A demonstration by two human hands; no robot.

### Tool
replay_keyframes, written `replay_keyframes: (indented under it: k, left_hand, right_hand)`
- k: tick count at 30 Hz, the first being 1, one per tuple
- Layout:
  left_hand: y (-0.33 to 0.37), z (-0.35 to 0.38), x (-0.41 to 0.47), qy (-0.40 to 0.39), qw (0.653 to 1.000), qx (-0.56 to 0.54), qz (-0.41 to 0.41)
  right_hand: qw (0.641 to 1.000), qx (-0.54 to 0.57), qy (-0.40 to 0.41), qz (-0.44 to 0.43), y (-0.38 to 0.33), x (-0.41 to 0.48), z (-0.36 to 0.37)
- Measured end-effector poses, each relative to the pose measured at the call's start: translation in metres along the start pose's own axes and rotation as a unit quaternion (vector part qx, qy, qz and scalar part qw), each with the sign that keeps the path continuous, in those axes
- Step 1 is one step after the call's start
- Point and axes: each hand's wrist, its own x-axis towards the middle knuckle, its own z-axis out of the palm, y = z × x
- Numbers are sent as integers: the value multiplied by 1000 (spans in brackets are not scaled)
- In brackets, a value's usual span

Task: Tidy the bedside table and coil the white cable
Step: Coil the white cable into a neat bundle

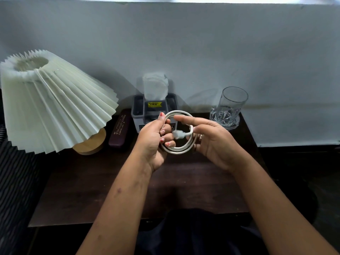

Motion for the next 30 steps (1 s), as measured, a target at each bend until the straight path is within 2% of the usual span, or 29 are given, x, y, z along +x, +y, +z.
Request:
replay_keyframes:
  k: [12, 19, 22, 24, 26, 30]
  left_hand:
    - [-2, 6, -1, 38, 999, 27, 28]
    - [-3, 6, -3, 7, 999, 41, 25]
    - [-7, 9, -5, -40, 996, 81, 23]
    - [-8, 11, -6, -57, 994, 94, 20]
    - [-7, 11, -7, -62, 993, 99, 19]
    - [-2, 7, -6, -54, 993, 103, 12]
  right_hand:
    - [996, 86, -17, -11, -3, -1, 5]
    - [993, -8, 89, -75, 9, 5, 7]
    - [966, -156, 198, -62, 14, 9, 7]
    - [951, -190, 240, -47, 17, 10, 9]
    - [961, -143, 236, -34, 17, 10, 9]
    - [992, 29, 125, 3, 12, 6, 13]
